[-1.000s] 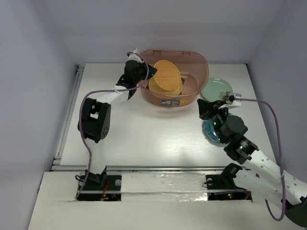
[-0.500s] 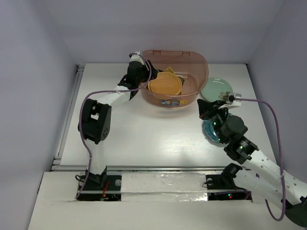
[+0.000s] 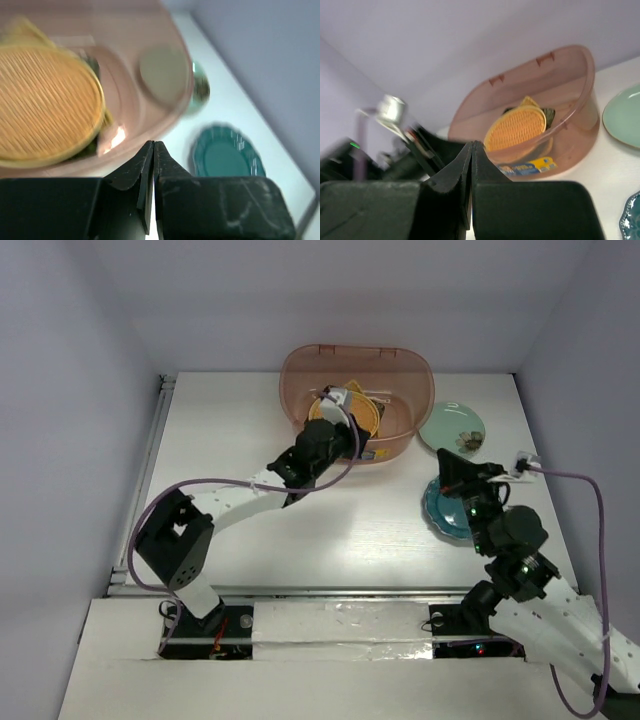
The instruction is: Place the plates into the plastic bin on the countertop
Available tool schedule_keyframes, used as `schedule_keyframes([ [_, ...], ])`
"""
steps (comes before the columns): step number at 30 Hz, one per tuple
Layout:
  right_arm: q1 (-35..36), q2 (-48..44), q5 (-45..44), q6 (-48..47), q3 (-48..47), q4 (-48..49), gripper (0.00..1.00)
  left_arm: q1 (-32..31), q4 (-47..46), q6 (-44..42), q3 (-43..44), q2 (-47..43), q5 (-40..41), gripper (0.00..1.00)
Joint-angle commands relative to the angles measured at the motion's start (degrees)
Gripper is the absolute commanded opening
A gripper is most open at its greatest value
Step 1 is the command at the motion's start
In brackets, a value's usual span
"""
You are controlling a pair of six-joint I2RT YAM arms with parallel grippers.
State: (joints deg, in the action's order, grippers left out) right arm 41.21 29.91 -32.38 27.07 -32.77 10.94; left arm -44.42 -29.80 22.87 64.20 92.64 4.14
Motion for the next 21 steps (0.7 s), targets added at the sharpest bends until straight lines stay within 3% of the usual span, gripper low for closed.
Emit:
schedule_keyframes([
  [1,-0.34,-6.87,-4.97,0.70,1.66,3.38,0.00,-3.38,-1.14,3.22,-3.03,1.92,-3.88,0.00],
  [5,-0.34,-12.41,-6.29,0.79,3.50,3.83,0.00,-8.83,0.27,4.99,0.03,7.28,-9.05,0.00],
  [9,-0.34,-13.21,-6.47,0.62,3.07,2.87,0.00,-9.98,0.18,9.80,4.43,14.05,-14.77,0.00],
  [12,-0.34,-12.95,-6.20,0.97,2.72,2.25,0.00,-10.60,0.27,11.75,7.33,18.27,-17.23,0.20],
  [13,-0.34,-13.04,-5.85,1.05,2.72,2.24,0.00,-11.29,1.92,11.93,8.30,20.63,-17.24,0.32],
  [16,-0.34,-13.65,-5.33,1.32,2.80,2.42,0.00,-11.83,3.26,13.15,12.34,23.98,-17.76,0.42],
  [21,-0.34,-13.56,-4.45,1.49,2.63,2.24,0.00,-11.83,3.35,17.37,16.56,31.28,-20.05,0.46],
])
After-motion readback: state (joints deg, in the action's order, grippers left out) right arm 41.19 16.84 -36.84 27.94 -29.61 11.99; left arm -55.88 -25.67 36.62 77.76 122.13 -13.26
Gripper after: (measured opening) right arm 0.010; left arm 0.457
